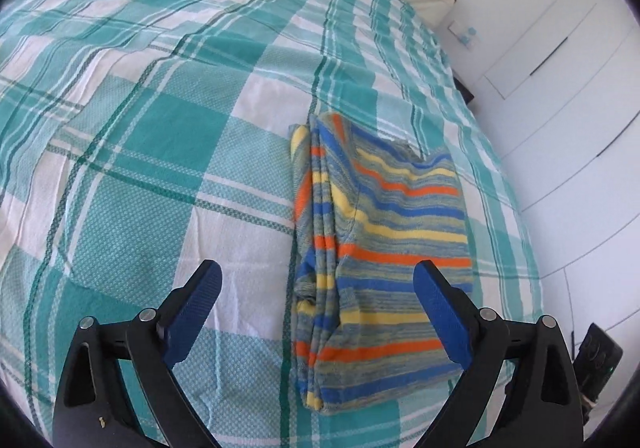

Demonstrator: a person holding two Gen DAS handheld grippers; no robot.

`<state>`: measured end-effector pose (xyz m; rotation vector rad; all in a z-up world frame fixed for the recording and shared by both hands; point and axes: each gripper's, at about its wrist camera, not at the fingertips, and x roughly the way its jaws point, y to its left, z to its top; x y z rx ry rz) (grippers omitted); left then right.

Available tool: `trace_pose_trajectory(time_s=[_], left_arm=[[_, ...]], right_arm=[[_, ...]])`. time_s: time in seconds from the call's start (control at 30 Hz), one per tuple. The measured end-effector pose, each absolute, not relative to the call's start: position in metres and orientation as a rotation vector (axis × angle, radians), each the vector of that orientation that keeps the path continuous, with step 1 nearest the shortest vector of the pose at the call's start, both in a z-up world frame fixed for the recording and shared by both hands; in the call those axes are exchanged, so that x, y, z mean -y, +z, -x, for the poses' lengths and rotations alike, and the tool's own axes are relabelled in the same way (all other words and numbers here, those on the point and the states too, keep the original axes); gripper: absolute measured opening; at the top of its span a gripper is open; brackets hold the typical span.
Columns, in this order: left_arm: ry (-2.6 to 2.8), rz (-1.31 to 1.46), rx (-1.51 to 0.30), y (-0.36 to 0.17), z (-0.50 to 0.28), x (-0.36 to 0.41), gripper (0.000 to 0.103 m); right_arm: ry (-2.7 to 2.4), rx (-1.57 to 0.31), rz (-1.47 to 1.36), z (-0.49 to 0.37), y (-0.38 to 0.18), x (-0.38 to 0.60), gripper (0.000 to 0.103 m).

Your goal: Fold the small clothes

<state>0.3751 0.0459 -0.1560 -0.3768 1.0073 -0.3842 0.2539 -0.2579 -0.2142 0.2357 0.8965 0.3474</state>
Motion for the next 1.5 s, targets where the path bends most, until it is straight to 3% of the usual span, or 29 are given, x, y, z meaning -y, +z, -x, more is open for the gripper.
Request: trace_pose_trajectory(time_s=[0.13,0.27,0.33,0.37,0.4,0.43,0.5,0.7,0.77,0.83,0.87,0.9,0.93,0.97,1.07,1.17,1.4,1.5], left_arm=[[-0.378,0.18,-1.145,-0.19,-0.405,-0.011,0.097],[-0.391,0.062,-1.093,-0.197,-0.41,0.01,0.094],[-0.423,0.104,-1.105,-0.199,-0.418,0.016,0.067],[-0.438,0.14,-1.123,-0.201,-0.423,0.019,0.032],[-0.425,0.164,-1.138,-0.201,-0.427,0.021,0.022],[-0.412,0.181,-1.135,-0.199,-0.429,0.021,0.019],[-0.42,0.198,-1.102,-0.186,-0.427,0.021,0.017],[-0.497,0.181,-0.937,-0.11,-0.409,0.021,0.016],[-0.498,0.176,-0.908,-0.094,-0.41,0.026,0.02],[-0.457,0.151,-0.949,-0.102,-0.414,0.034,0.046],[-0.419,0.114,-0.991,-0.115,-0.414,0.037,0.074],[-0.378,0.071,-1.018,-0.129,-0.409,0.037,0.077],[-0.344,0.036,-1.034,-0.141,-0.399,0.033,0.076],[-0.322,0.013,-1.048,-0.15,-0.386,0.027,0.076],[-0.27,-0.06,-0.994,-0.148,-0.328,0.011,0.078],[-0.209,-0.117,-0.896,-0.12,-0.266,0.008,0.101],[-0.022,-0.197,-0.794,-0.053,-0.176,0.02,0.102],[-0.006,-0.197,-0.783,-0.033,-0.149,0.02,0.102]], right_arm=[[0.352,-0.868,-0.314,-0.328,-0.2,0.262,0.077],[0.361,-0.967,-0.43,-0.408,-0.225,0.261,0.073],[0.369,-0.996,-0.467,-0.431,-0.244,0.249,0.055],[0.399,-0.997,-0.487,-0.438,-0.251,0.238,0.052],[0.407,-1.005,-0.477,-0.444,-0.257,0.224,0.048],[0.359,-1.009,-0.406,-0.446,-0.259,0.209,0.037],[0.282,-0.986,-0.299,-0.444,-0.25,0.19,0.028],[0.344,-0.798,-0.241,-0.416,-0.17,0.187,0.024],[0.352,-0.747,-0.246,-0.412,-0.145,0.191,0.024],[0.346,-0.73,-0.268,-0.413,-0.135,0.197,0.026],[0.332,-0.752,-0.28,-0.416,-0.139,0.202,0.029],[0.31,-0.797,-0.291,-0.419,-0.15,0.209,0.043],[0.269,-0.859,-0.284,-0.42,-0.165,0.218,0.068],[0.204,-0.909,-0.258,-0.416,-0.18,0.229,0.077],[0.098,-0.938,-0.173,-0.374,-0.198,0.268,0.08],[0.068,-0.919,-0.062,-0.317,-0.188,0.281,0.09],[0.116,-0.866,-0.003,-0.211,-0.129,0.267,0.102],[0.133,-0.847,-0.014,-0.183,-0.101,0.259,0.102]])
